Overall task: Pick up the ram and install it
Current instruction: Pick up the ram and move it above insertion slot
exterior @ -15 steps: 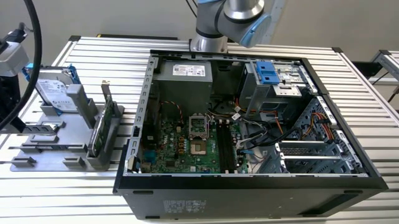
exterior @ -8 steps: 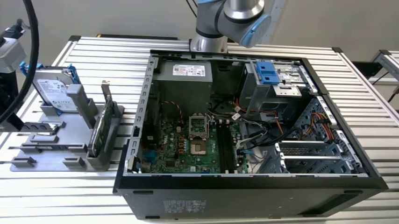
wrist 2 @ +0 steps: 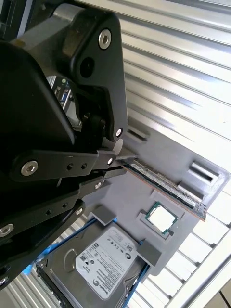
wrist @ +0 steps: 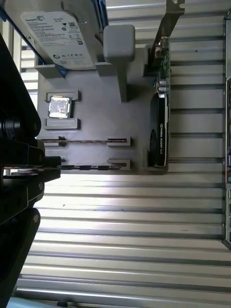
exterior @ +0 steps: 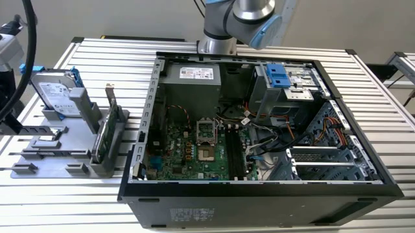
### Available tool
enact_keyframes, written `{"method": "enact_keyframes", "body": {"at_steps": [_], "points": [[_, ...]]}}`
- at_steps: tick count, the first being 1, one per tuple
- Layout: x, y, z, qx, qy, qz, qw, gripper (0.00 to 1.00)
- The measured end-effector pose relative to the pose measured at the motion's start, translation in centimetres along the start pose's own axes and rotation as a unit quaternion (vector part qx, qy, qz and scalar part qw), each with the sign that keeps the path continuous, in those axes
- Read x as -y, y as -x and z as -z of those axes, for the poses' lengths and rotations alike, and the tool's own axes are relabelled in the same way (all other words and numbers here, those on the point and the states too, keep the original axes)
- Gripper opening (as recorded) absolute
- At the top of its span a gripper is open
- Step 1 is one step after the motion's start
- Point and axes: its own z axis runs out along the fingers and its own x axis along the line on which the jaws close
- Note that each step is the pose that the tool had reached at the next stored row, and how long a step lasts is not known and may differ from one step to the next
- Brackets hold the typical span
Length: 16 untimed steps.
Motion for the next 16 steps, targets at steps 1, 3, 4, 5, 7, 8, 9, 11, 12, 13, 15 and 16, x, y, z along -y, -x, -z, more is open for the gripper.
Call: {"method": "enact_keyframes", "body": {"at_steps": [1, 3, 4, 5, 7, 8, 9, 11, 12, 13, 15, 16], "points": [[0.0, 0.0, 0.1, 0.0, 0.0, 0.0, 1.0, 0.0], [0.01, 0.0, 0.29, 0.0, 0.0, 0.0, 1.0, 0.0], [0.02, -0.01, 0.41, 0.0, -0.0001, 0.0, 1.0, 0.0], [0.03, -0.01, 0.49, 0.0, 0.0, 0.0, 1.0, 0.0], [0.04, -0.01, 0.68, 0.0, 0.0, 0.0, 1.0, 0.0], [0.04, -0.02, 0.78, 0.0, 0.0, 0.0, 1.0, 0.0], [0.05, -0.02, 0.86, -0.0001, 0.0001, 0.0, 1.0, 0.0], [0.05, -0.02, 1.02, 0.0, 0.0001, 0.0, 1.0, 0.0], [0.06, -0.02, 1.09, 0.0, 0.0, 0.0, 1.0, 0.0], [0.06, -0.02, 1.16, 0.0, 0.0, 0.0, 1.0, 0.0], [0.06, -0.03, 1.3, 0.0, 0.0, 0.0, 1.0, 0.0], [0.07, -0.03, 1.36, 0.0, 0.0001, 0.0, 1.0, 0.0]]}}
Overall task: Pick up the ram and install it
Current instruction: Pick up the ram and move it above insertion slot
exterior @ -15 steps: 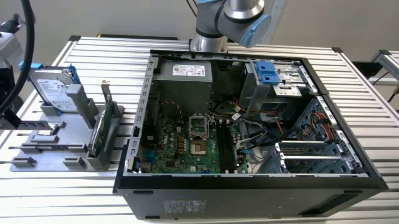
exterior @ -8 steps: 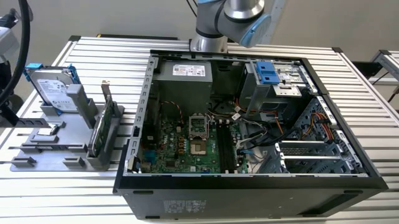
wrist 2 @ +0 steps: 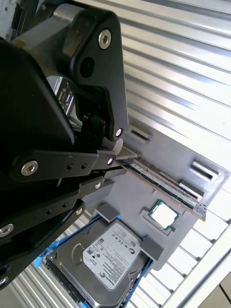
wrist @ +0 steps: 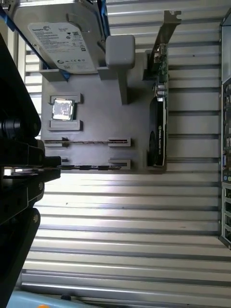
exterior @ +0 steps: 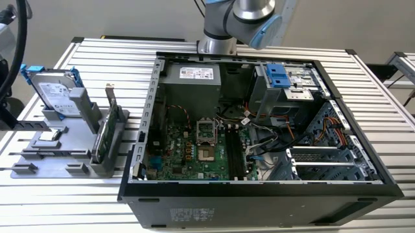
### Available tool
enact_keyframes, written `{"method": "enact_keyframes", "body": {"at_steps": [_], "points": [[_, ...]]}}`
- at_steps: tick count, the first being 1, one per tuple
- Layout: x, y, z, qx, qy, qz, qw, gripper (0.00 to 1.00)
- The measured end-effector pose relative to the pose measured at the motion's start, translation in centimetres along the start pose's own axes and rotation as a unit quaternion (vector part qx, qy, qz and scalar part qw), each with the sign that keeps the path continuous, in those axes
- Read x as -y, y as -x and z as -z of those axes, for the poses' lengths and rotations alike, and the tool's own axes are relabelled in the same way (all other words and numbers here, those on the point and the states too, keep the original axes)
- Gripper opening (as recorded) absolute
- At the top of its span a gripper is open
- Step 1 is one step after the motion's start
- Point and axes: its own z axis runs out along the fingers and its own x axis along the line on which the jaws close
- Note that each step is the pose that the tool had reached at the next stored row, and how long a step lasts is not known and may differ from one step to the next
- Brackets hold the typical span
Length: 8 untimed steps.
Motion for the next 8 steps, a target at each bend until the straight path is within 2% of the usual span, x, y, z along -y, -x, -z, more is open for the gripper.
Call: {"method": "enact_keyframes", "body": {"at_steps": [8], "points": [[0.03, -0.01, 0.63, 0.0, 0.0, 0.0, 1.0, 0.0]]}}
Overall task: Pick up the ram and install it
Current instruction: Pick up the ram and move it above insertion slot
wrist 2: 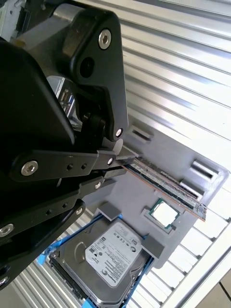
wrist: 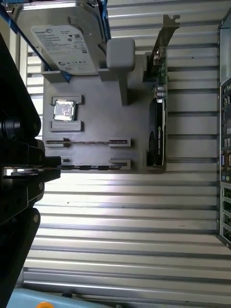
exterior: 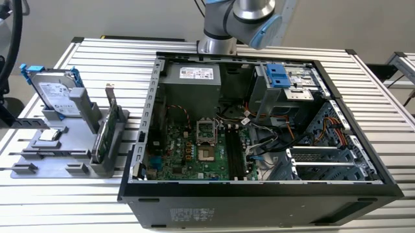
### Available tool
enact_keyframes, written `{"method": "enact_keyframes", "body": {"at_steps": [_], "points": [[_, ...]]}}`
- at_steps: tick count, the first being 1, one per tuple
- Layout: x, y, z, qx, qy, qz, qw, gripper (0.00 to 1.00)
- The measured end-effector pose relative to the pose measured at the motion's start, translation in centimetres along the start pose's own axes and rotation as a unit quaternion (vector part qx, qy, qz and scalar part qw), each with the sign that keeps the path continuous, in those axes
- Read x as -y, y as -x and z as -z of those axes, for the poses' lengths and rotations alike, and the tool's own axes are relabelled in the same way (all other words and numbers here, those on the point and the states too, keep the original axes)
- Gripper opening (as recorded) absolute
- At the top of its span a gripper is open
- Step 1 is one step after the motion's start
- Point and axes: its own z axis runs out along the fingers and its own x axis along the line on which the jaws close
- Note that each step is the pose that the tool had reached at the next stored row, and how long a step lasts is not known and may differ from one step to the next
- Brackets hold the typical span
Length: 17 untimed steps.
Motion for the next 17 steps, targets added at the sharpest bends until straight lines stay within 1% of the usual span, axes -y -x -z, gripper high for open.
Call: {"method": "enact_keyframes", "body": {"at_steps": [17], "points": [[0.08, -0.02, 1.21, 0.0, 0.0004, 0.0, 1.0, 0.0]]}}
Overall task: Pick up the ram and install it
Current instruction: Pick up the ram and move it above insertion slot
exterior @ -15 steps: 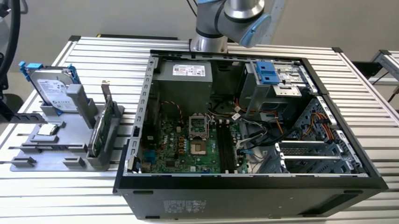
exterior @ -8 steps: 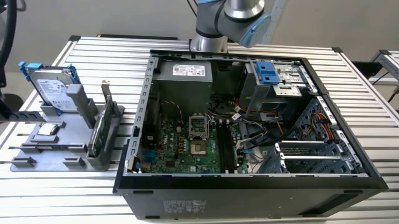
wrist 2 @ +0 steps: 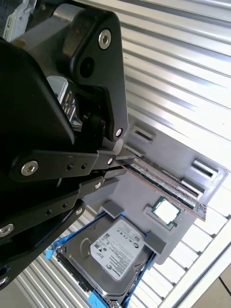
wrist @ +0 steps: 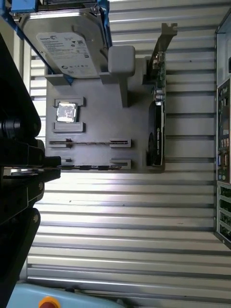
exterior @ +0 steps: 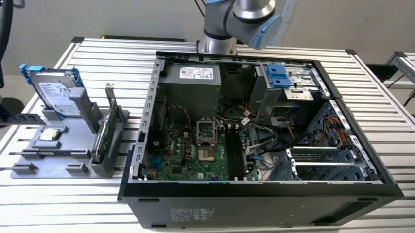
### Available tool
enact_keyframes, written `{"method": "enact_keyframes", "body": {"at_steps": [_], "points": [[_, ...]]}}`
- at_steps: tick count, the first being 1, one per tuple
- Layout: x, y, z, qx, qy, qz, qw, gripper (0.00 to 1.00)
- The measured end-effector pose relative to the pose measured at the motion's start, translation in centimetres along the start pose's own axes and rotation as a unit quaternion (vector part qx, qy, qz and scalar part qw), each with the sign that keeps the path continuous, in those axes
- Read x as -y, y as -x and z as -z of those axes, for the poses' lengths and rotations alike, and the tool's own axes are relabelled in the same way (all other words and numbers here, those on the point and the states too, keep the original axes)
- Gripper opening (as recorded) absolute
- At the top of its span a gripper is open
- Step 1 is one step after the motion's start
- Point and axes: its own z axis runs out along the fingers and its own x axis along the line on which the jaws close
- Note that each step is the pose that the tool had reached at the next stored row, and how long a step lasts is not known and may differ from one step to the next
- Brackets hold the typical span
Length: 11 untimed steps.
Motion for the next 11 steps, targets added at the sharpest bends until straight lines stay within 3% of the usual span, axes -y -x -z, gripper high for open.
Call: {"method": "enact_keyframes", "body": {"at_steps": [11], "points": [[0.04, -0.02, 0.77, 0.0, 0.0001, 0.0, 1.0, 0.0]]}}
